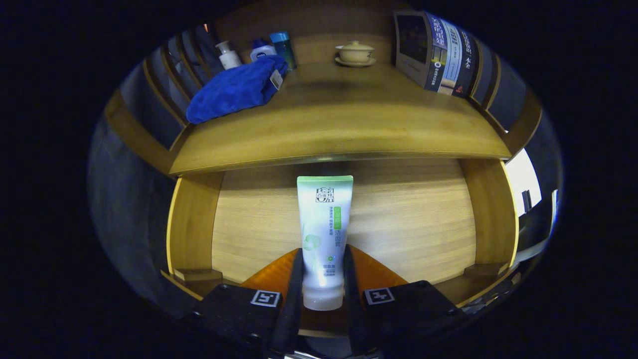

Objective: Pull open the drawer, take out the items inside it, and place them on the countertop above the cabinet.

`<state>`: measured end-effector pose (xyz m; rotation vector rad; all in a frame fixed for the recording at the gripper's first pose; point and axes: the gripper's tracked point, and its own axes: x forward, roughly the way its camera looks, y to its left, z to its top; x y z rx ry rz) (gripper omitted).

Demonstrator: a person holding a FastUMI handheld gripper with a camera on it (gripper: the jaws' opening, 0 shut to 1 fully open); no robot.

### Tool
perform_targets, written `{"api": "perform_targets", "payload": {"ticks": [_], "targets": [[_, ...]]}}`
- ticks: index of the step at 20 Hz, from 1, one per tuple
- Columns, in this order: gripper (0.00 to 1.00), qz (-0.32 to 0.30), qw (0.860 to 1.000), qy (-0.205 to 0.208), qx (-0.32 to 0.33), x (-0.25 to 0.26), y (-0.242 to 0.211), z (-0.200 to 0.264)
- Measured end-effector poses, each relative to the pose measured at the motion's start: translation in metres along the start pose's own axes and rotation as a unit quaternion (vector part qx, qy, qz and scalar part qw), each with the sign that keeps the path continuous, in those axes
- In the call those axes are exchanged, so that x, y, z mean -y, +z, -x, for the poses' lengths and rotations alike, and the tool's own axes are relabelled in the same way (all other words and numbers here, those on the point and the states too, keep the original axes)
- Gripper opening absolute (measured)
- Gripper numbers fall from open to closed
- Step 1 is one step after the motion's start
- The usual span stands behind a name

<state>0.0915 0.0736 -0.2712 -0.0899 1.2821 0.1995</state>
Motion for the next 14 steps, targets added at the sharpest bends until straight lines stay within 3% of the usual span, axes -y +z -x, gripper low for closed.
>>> {"api": "perform_targets", "payload": {"ticks": [6,14], "targets": [[0.48,0.017,0.999,-0.002,0.041,0.011,0.025,0.052],[0.48,0.027,0.996,0.001,0.087,0.003,0.072,0.085]]}}
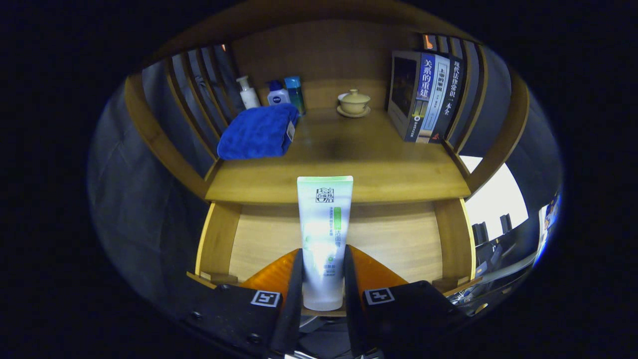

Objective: Pull open the drawer, take out the items inside it, and place them on the countertop above the cabinet.

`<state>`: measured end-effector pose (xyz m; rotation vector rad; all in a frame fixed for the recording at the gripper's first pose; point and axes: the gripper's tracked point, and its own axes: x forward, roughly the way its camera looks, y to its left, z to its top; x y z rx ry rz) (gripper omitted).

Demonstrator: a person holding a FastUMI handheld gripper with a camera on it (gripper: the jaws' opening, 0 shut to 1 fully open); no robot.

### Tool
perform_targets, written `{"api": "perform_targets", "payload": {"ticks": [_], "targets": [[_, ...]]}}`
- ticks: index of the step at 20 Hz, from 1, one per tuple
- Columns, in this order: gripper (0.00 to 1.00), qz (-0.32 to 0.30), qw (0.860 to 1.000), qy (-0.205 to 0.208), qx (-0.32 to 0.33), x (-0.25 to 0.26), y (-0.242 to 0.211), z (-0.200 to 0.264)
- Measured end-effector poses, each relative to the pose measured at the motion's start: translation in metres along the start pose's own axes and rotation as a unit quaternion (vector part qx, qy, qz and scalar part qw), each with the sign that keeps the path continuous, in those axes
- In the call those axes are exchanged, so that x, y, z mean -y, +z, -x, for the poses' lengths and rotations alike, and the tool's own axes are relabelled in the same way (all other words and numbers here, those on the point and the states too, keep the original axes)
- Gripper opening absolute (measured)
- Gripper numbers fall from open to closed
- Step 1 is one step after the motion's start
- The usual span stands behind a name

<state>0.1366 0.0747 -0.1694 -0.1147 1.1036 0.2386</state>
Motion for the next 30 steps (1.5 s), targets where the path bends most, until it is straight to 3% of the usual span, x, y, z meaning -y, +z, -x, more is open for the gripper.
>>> {"api": "perform_targets", "payload": {"ticks": [13,21,27,30], "targets": [[0.47,-0.029,0.998,-0.035,0.042,0.006,0.094,-0.076],[0.48,-0.040,0.997,-0.041,0.048,0.004,0.107,-0.119],[0.63,-0.032,0.996,-0.043,0.077,0.008,0.113,-0.115],[0.79,-0.036,0.995,-0.038,0.084,0.008,0.104,-0.108]]}}
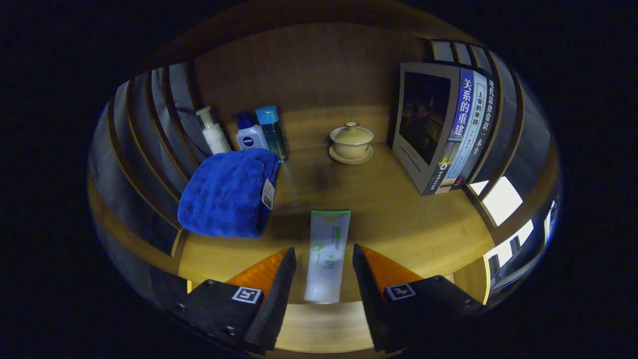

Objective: Pull open the drawer, take out the items inside it, and place them on the countertop above the cabinet.

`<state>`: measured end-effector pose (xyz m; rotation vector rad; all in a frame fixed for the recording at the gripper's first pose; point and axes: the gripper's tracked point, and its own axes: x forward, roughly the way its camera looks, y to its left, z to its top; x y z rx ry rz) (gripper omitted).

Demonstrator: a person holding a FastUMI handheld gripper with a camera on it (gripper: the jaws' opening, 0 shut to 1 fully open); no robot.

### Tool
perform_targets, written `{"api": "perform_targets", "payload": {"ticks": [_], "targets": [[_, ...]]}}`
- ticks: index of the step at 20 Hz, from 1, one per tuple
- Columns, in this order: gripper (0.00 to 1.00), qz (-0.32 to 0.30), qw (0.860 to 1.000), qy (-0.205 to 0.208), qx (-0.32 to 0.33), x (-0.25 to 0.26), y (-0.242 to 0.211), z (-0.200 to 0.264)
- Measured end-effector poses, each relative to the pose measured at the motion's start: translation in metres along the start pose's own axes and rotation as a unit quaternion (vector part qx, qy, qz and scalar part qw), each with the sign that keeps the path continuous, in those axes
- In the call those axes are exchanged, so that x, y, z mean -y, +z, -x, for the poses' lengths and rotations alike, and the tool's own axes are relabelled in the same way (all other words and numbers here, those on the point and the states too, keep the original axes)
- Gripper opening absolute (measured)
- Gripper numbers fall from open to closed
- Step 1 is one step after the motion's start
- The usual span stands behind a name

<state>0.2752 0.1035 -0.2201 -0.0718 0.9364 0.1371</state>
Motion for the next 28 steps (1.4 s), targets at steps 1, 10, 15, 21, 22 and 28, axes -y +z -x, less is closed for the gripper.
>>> {"api": "perform_targets", "payload": {"ticks": [1,10,15,21,22,28], "targets": [[0.84,-0.008,1.000,0.003,0.006,-0.001,-0.002,0.003],[0.99,-0.020,0.998,0.027,0.056,-0.006,-0.016,0.047],[0.99,-0.019,0.994,0.039,0.098,-0.003,-0.033,0.082],[0.99,-0.004,0.985,0.057,0.160,-0.005,-0.056,0.127],[0.98,-0.004,0.985,0.062,0.163,-0.006,-0.063,0.130],[0.99,0.002,0.979,0.056,0.196,-0.001,-0.109,0.157]]}}
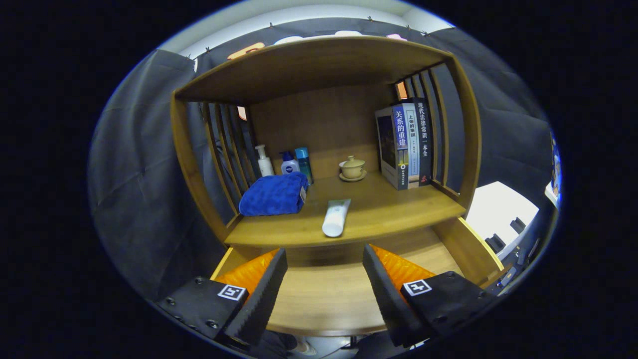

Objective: Pull open the drawer, take out the items inside it, and place them on the countertop above the cabinet.

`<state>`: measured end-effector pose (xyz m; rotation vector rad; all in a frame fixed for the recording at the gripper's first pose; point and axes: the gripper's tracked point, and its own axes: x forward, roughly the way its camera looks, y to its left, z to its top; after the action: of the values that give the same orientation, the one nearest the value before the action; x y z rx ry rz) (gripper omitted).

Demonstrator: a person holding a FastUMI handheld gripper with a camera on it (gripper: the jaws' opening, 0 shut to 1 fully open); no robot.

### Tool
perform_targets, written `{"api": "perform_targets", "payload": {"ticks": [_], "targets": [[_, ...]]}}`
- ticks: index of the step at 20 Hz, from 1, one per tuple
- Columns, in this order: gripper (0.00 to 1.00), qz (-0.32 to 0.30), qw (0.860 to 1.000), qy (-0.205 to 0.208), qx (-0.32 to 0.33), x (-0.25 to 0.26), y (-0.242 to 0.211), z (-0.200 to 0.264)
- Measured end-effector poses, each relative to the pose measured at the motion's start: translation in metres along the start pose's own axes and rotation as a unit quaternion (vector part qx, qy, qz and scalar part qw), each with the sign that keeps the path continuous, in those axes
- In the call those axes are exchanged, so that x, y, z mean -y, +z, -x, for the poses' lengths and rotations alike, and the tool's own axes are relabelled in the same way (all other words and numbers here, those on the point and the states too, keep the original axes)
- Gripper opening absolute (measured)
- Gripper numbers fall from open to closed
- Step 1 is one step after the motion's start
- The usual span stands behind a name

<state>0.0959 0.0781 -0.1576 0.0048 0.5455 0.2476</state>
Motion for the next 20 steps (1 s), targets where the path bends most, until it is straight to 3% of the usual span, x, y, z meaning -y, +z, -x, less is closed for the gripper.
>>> {"api": "perform_targets", "payload": {"ticks": [10,20], "targets": [[0.99,0.033,0.997,-0.051,0.054,0.031,-0.042,0.055],[0.99,0.042,0.997,-0.059,0.000,0.040,-0.118,0.055]]}}
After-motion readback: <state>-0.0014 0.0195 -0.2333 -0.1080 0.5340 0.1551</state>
